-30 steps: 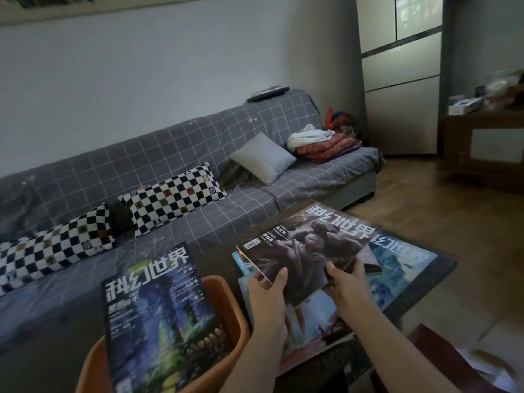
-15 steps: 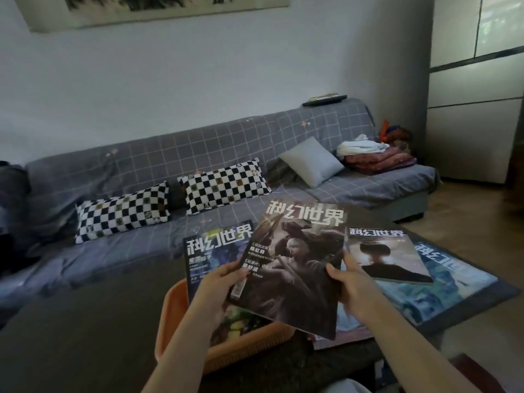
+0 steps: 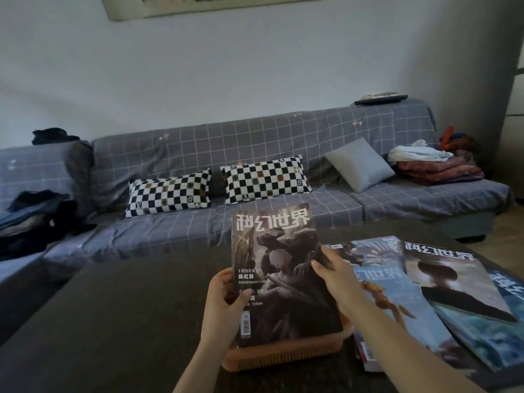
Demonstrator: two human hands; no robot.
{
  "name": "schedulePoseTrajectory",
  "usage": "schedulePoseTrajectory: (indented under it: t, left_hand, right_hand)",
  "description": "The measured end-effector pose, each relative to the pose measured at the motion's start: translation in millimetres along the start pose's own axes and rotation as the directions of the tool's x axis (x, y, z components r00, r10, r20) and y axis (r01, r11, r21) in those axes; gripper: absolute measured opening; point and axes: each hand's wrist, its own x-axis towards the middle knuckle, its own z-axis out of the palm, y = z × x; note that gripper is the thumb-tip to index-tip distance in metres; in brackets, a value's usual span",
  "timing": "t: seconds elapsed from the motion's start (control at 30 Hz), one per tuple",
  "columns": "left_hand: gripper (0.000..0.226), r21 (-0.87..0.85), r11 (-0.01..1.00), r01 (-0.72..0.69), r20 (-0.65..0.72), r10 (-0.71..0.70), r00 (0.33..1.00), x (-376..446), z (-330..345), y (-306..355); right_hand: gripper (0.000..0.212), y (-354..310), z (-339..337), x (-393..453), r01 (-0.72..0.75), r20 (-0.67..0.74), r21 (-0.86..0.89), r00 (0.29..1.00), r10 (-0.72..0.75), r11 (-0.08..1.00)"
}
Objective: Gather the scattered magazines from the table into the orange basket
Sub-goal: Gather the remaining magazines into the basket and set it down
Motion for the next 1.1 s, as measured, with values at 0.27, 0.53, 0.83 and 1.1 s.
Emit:
schedulePoseTrajectory:
  t: [0.27,0.53,0.83,1.1]
  left_hand:
    - [0.031,0.336,0.942,-0.004,-0.103,0.041,0.994,-0.5,12.0,-12.3]
    - [0.051,0.346,0.938,-0.011,-0.158,0.07,0.985,-4.3,12.0,-14.9]
    - [0.044,0.322,0.947,0.013,-0.191,0.051,0.98,-12.3,14.3,-14.9]
    - [0.041,0.288,0.955,-0.076,-0.211,0.141,0.967,-38.5,47.5,-1.9]
  right_hand:
    - [0.048,26.4,9.1,18.4,0.058,-0.106,-0.361,0.989,-0.102,0.931]
    - [0.05,48.5,7.1,14.1,0.027,-0.114,-0.523,0.988,-0.101,0.852]
    - [0.046,46.2,2.6,2.9,0.024,-0.064,-0.517,0.996,-0.067,0.855]
    - [0.042,46.1,-16.5,-25.8,0.006,-0.146,-0.448,0.986,-0.08,0.894]
